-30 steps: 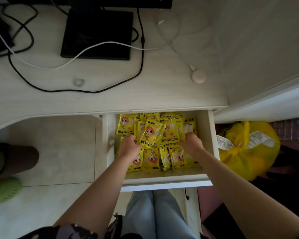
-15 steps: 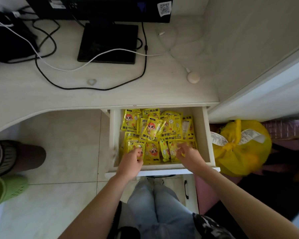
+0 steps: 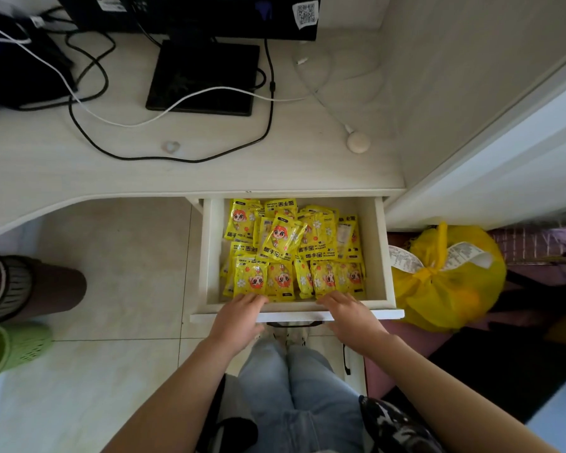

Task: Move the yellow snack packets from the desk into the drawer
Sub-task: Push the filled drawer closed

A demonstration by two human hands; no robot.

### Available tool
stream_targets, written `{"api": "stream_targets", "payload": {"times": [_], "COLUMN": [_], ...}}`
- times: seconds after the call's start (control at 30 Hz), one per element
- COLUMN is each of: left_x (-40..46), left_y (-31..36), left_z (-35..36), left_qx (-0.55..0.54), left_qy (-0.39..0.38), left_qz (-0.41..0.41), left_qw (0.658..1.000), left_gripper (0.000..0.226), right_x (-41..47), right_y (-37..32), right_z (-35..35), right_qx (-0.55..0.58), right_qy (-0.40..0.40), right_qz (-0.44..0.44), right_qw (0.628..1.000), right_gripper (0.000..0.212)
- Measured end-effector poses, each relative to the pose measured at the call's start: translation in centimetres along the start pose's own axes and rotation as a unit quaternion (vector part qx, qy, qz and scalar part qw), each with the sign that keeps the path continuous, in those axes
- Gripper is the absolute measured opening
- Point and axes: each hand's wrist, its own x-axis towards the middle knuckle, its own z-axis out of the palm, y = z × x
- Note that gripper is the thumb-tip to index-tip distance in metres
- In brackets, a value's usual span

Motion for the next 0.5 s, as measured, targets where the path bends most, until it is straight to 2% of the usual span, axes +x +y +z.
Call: {"api": "stream_targets", "payload": {"times": [0.1, 0.2, 0.33, 0.5], "left_x": [0.2, 0.2, 0.3, 0.1], "left_y": [0.3, 0.4, 0.1, -0.5], "left_z": [0.1, 0.3, 0.5, 1.0], "left_qx": [-0.011, 0.004, 0.045, 0.085], "left_qy": [0.027, 0.033, 0.02, 0.022], "left_qz": [-0.009, -0.007, 0.012, 0.041], "left_qw": [1.0, 0.999, 0.999, 0.995], "left_gripper": [0.045, 0.043, 0.047, 0.056], "right_x": [0.4, 0.5, -0.1, 0.6], "right_y": [0.4, 0.9, 1.2, 1.7], "right_z": [-0.2, 0.0, 1.0, 0.7], "right_qx": [-0.009, -0.035, -0.101, -0.14], "right_qy": [0.013, 0.02, 0.045, 0.031], "right_qz": [-0.001, -0.014, -0.052, -0.087], "right_qw": [1.0, 0.999, 0.992, 0.986], "right_gripper": [0.04, 0.041, 0.053, 0.051]}}
